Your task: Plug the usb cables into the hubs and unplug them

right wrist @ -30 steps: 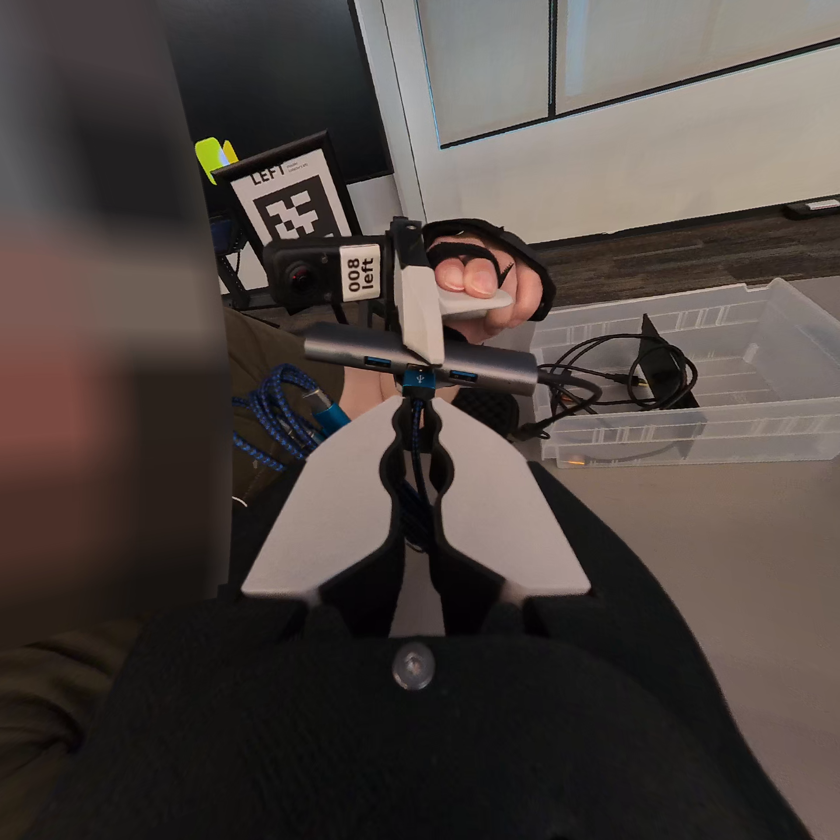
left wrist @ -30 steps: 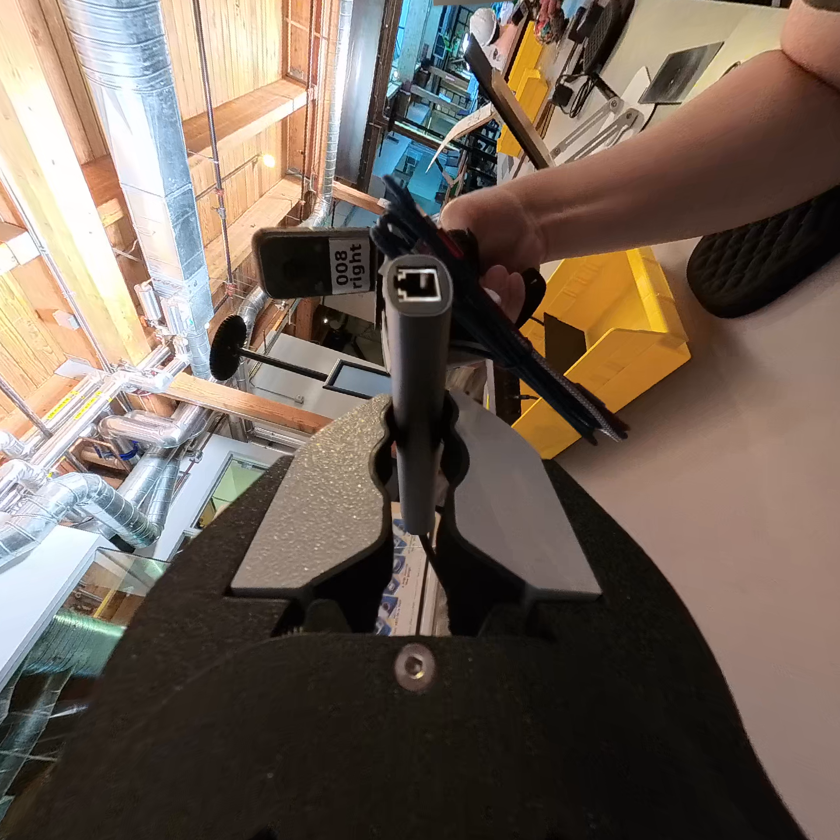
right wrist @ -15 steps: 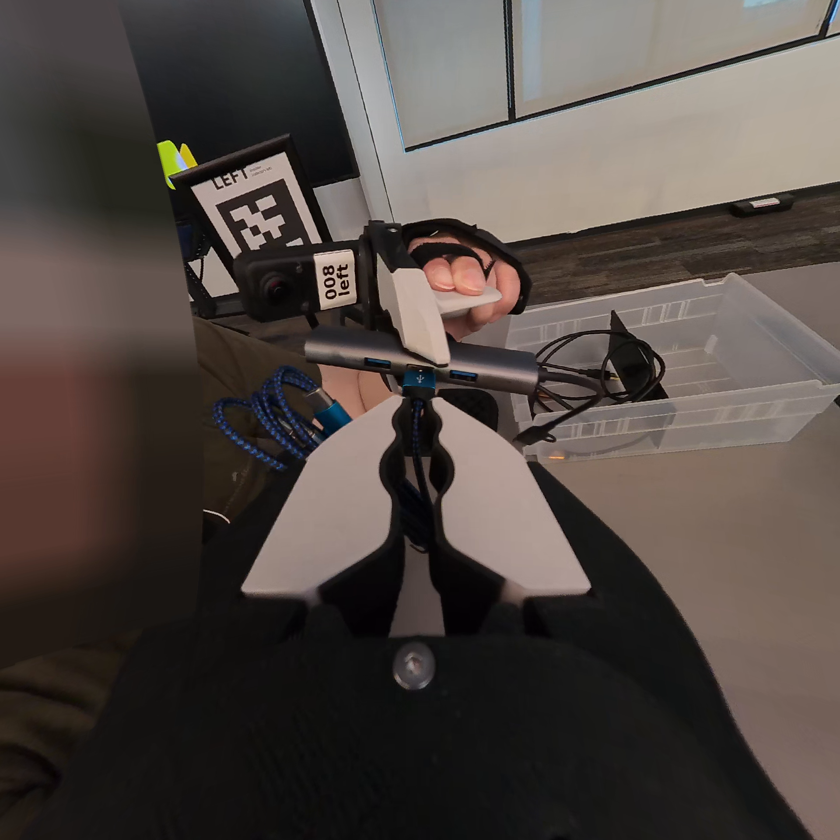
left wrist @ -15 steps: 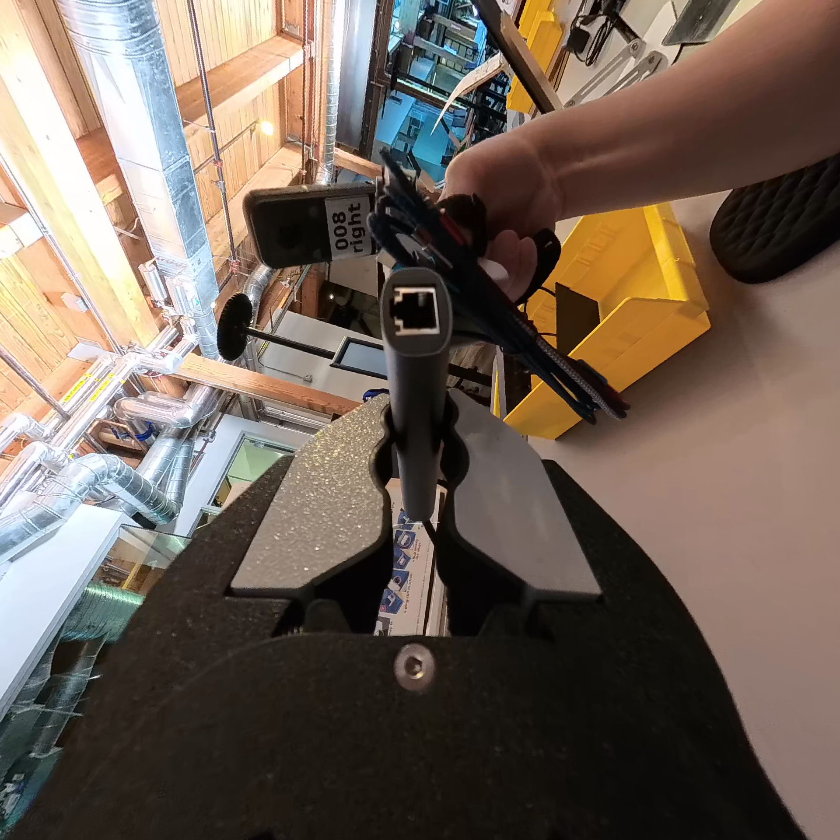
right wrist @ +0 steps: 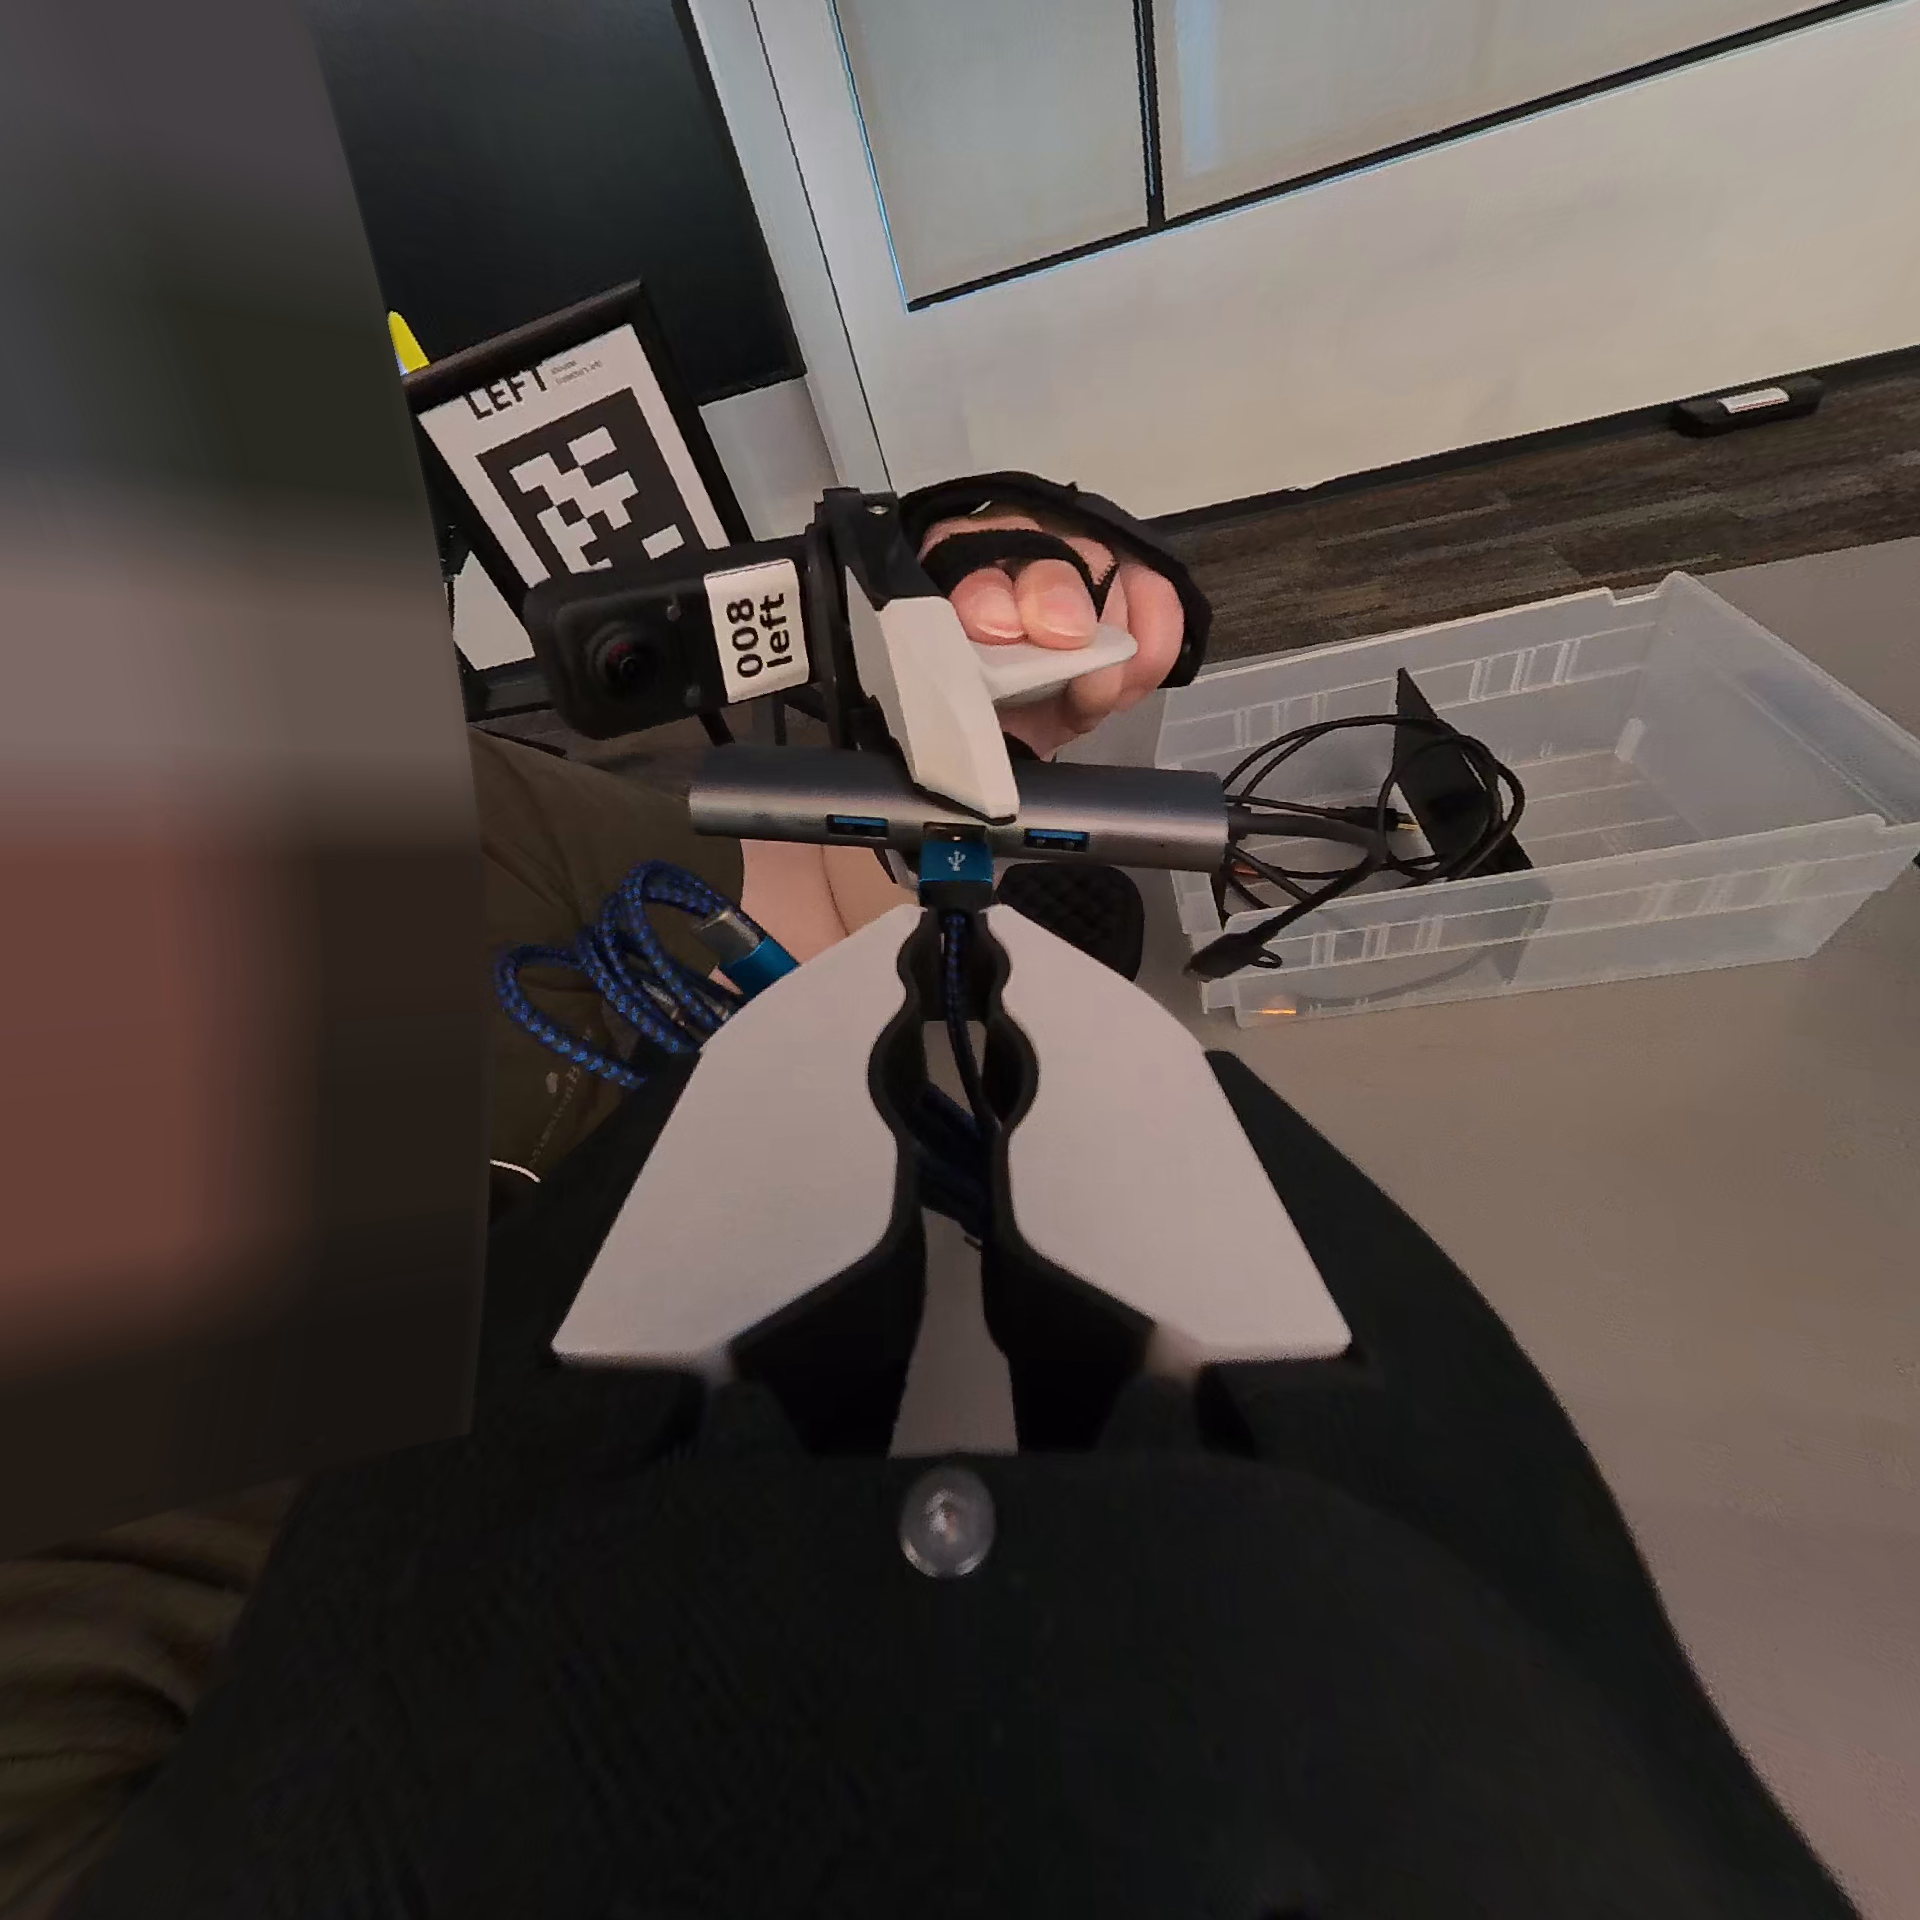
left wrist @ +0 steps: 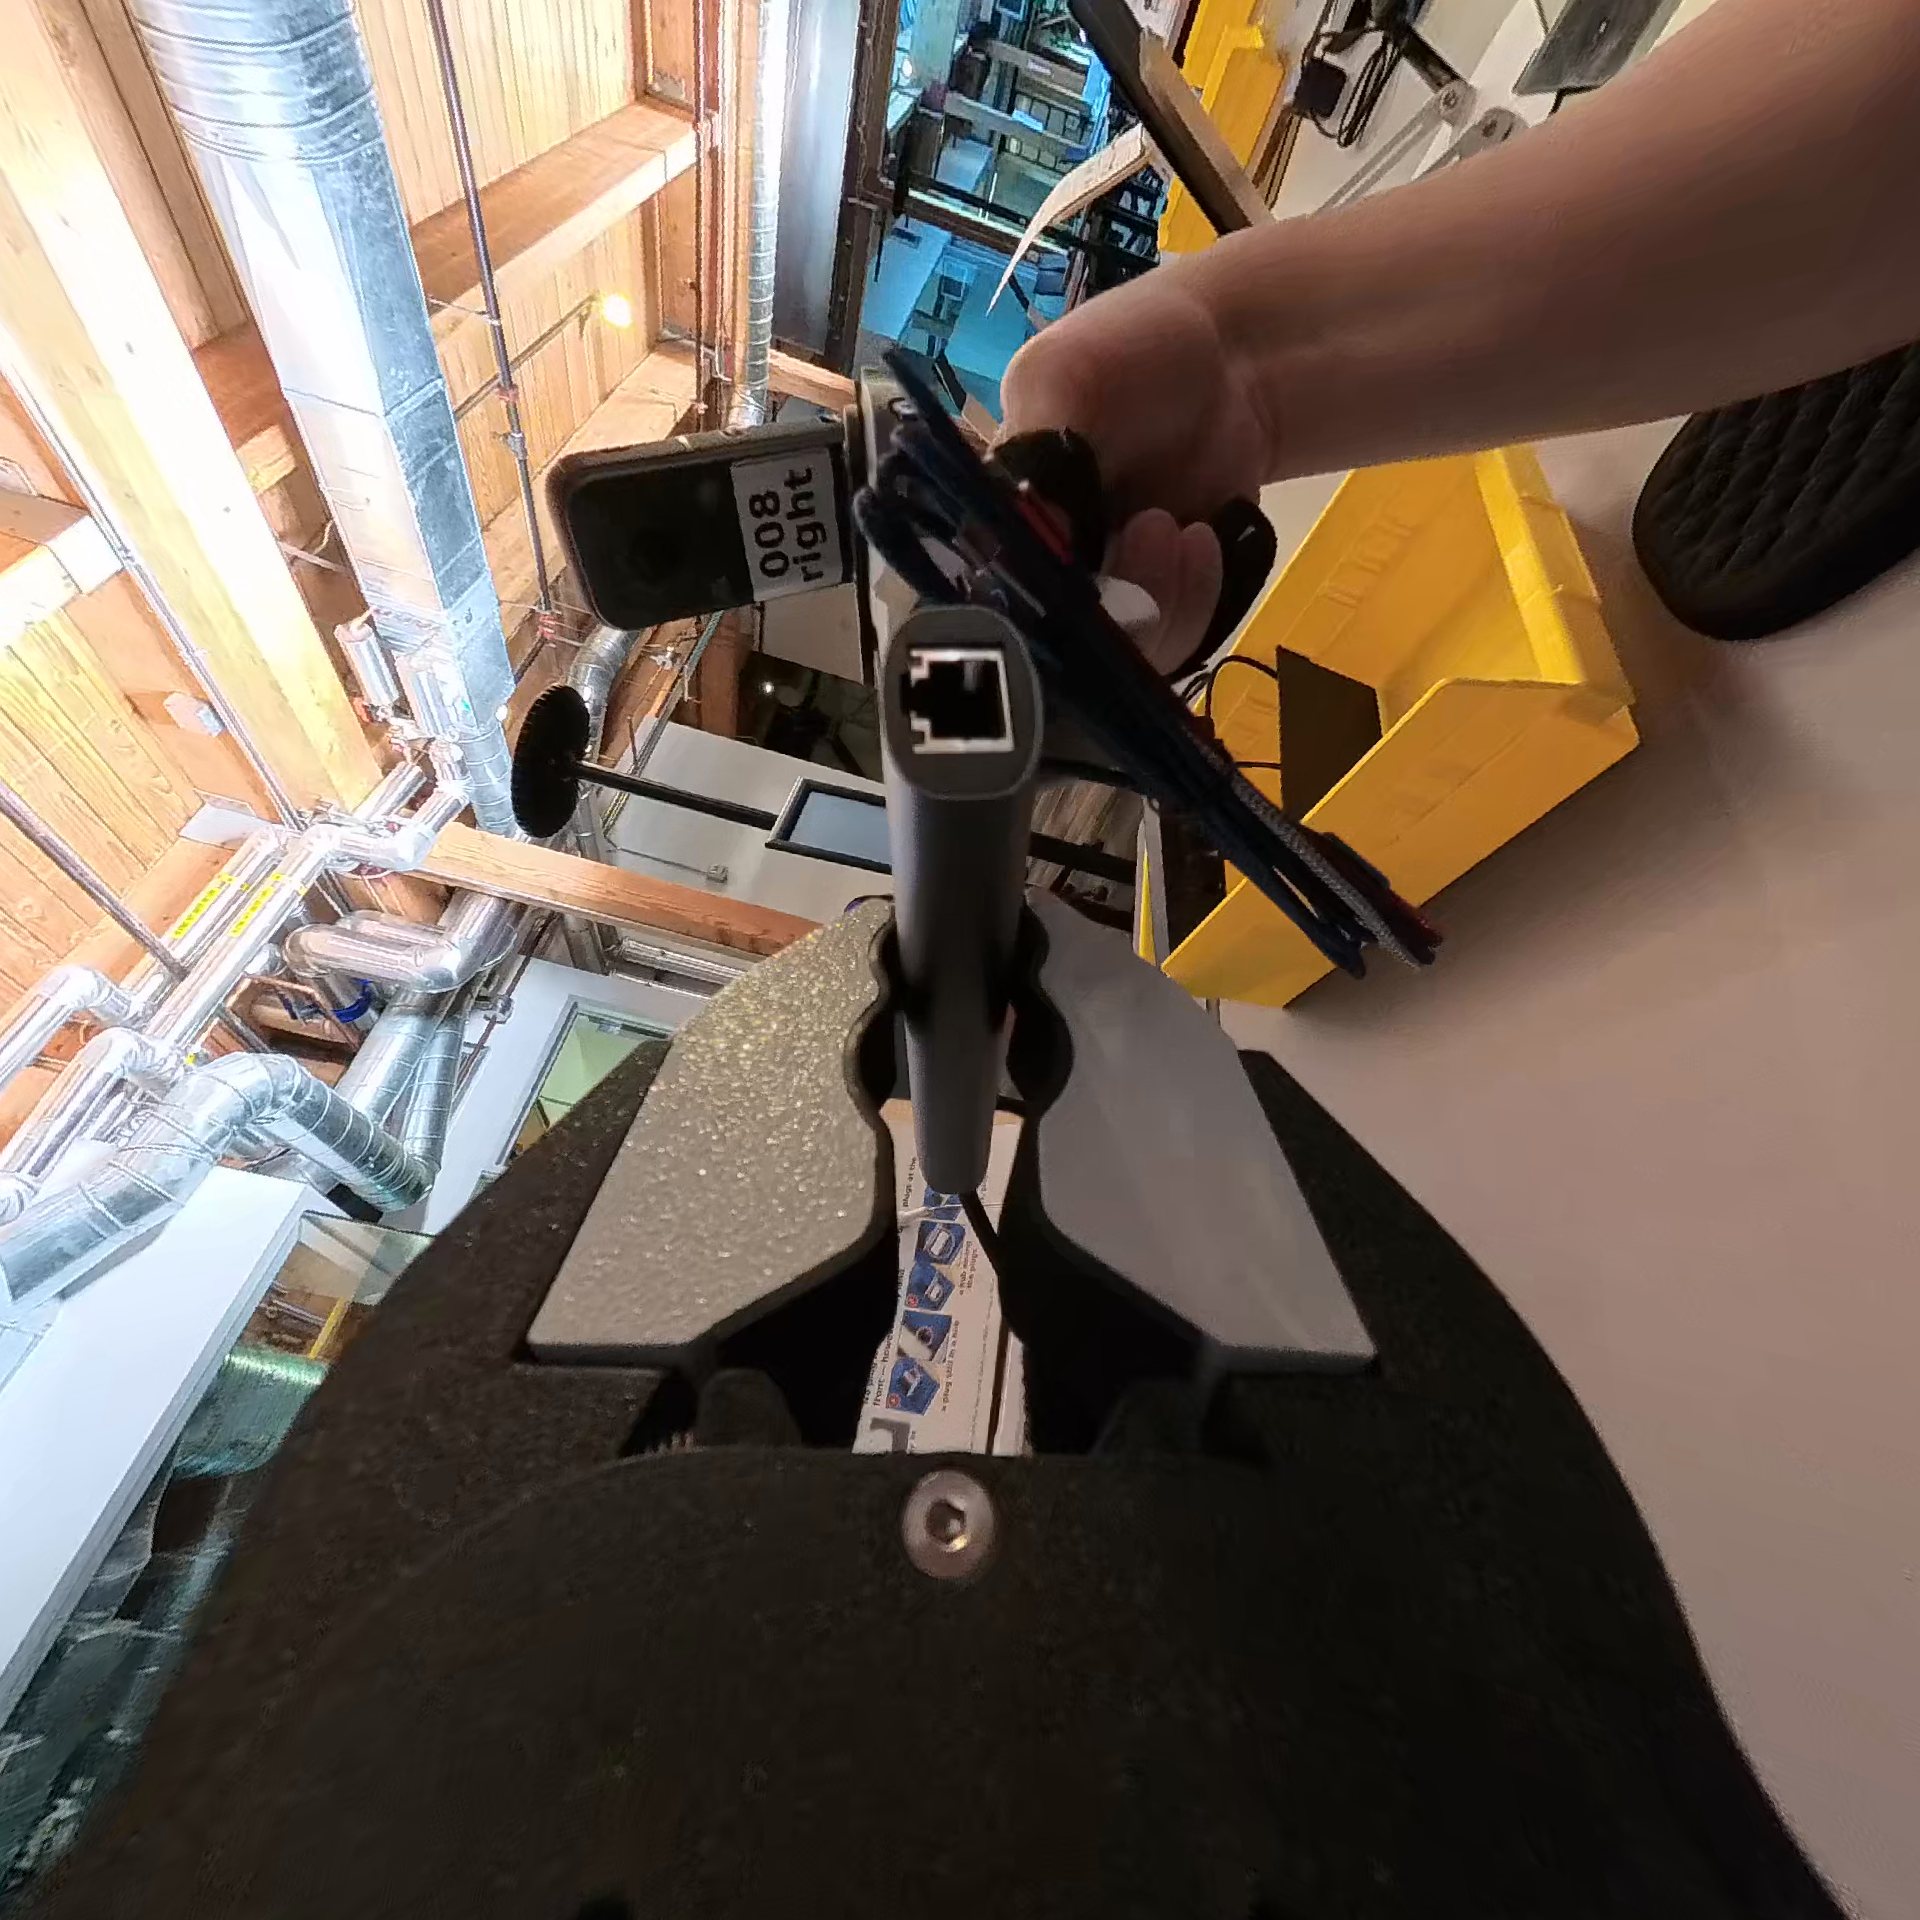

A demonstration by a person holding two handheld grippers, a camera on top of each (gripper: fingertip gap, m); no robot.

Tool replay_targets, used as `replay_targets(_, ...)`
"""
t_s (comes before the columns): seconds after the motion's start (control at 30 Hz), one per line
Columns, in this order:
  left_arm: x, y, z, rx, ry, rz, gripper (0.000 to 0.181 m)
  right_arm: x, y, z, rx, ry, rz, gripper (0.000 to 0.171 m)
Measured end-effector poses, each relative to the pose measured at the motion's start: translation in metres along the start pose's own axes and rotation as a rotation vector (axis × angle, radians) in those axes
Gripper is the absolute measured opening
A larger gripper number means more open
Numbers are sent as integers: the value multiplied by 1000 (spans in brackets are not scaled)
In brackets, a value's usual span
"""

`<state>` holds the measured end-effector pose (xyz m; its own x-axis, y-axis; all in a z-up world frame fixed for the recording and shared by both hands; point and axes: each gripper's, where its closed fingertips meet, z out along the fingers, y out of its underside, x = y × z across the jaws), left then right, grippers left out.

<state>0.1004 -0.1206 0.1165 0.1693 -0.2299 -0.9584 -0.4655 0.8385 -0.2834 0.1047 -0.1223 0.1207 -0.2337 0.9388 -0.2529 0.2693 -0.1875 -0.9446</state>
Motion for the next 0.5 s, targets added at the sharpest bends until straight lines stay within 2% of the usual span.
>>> replay_targets(0.37,-4,-6,-1,43,-10,-42,17,-3,-2,-1,23,-89,3,6)
replay_targets(0.5,-5,0,-1,13,-18,-24,17,1,-2,0,19,-43,1,6)
